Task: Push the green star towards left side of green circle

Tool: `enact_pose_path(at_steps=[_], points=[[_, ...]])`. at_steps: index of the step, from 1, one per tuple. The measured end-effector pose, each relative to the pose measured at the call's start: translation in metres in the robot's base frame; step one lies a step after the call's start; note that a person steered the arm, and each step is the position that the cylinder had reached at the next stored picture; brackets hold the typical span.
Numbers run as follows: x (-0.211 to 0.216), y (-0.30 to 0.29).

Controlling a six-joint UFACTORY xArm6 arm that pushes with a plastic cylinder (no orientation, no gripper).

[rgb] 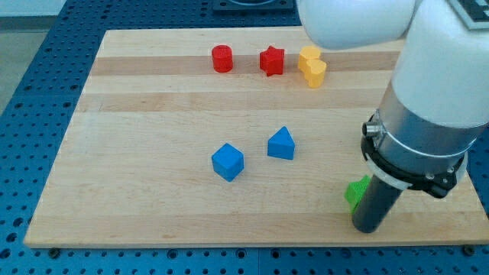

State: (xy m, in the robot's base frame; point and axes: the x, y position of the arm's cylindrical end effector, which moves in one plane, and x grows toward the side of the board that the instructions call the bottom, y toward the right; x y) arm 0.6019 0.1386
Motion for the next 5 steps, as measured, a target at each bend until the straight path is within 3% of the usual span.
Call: enact_pose_path(at_steps=[4, 5], points=[[-0.111, 0.012], [-0.116, 0.012]])
